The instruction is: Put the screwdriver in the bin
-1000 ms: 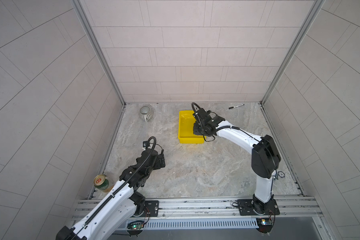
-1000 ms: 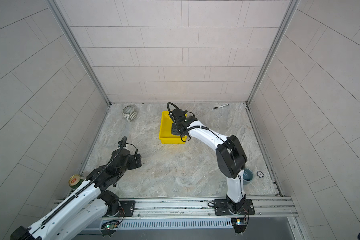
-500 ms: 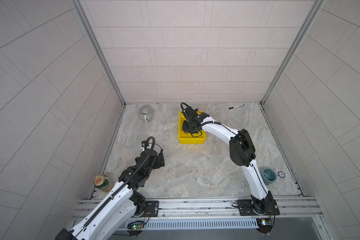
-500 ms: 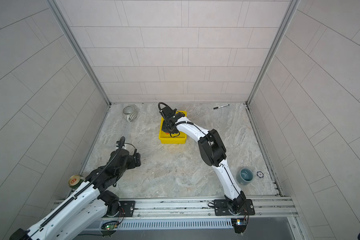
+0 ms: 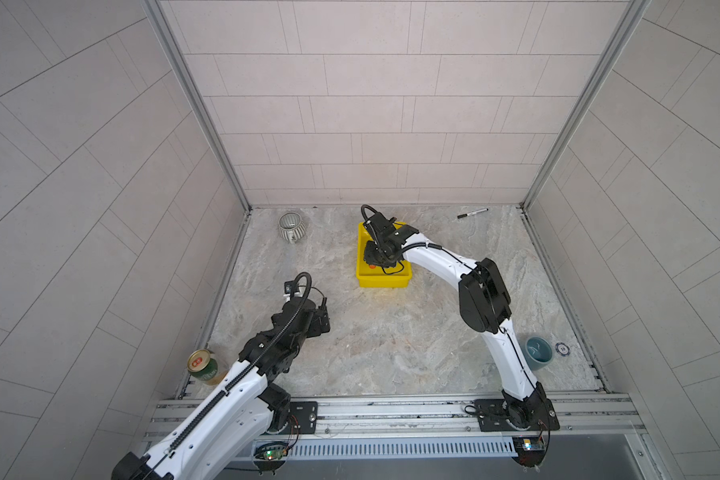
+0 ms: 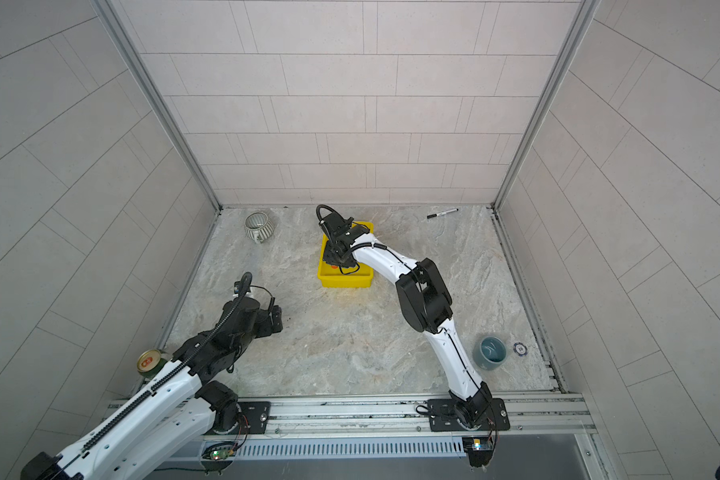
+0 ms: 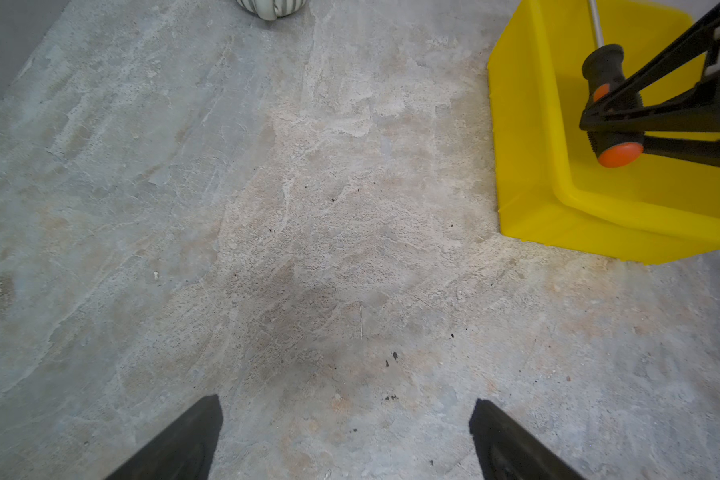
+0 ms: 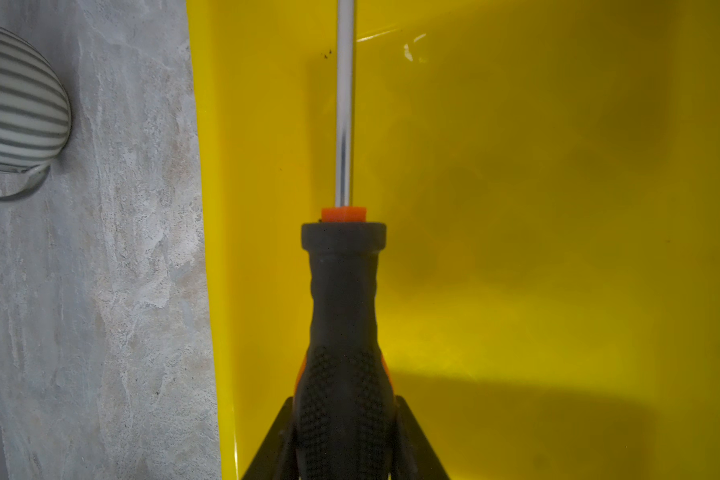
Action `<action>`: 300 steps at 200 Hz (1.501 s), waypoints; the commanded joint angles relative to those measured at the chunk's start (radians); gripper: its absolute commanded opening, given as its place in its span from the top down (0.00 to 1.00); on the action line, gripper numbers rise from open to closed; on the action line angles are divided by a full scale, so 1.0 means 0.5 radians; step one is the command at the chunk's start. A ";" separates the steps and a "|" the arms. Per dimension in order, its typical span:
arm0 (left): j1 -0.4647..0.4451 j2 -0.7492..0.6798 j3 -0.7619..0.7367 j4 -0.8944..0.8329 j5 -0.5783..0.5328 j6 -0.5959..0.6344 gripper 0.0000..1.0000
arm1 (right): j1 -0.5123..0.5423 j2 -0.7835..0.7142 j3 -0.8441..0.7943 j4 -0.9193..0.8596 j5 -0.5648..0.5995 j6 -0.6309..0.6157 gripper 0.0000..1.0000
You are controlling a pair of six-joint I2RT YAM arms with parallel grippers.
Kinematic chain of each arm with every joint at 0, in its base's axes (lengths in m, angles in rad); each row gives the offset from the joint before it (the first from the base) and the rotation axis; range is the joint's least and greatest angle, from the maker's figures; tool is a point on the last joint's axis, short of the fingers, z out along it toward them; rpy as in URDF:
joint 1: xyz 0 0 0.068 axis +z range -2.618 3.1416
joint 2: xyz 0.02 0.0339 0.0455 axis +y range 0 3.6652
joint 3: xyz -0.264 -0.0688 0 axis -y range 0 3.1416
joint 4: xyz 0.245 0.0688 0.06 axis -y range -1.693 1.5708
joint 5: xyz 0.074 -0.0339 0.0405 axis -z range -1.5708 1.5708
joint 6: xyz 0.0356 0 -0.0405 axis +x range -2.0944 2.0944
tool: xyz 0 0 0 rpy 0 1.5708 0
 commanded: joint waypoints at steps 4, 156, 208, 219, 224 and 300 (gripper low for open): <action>-0.003 -0.002 0.011 0.013 -0.036 0.015 0.00 | 0.005 -0.021 0.037 -0.045 0.027 0.016 0.62; -0.003 0.037 0.007 0.000 -0.043 -0.022 0.00 | -0.055 -1.198 -1.007 -0.329 0.757 -0.620 0.57; -0.003 0.056 0.006 0.010 -0.009 -0.022 0.00 | -0.222 -1.724 -1.624 -0.219 1.031 -0.749 0.58; -0.003 0.065 0.007 0.010 -0.002 -0.022 0.00 | -0.263 -1.779 -1.674 -0.105 1.061 -0.858 0.56; -0.004 0.069 0.007 0.008 0.001 -0.022 0.00 | -0.275 -1.803 -1.705 -0.019 1.109 -0.915 0.54; -0.005 0.027 0.001 -0.027 -0.039 -0.035 0.00 | -0.597 -1.768 -2.622 2.202 1.535 -2.191 0.39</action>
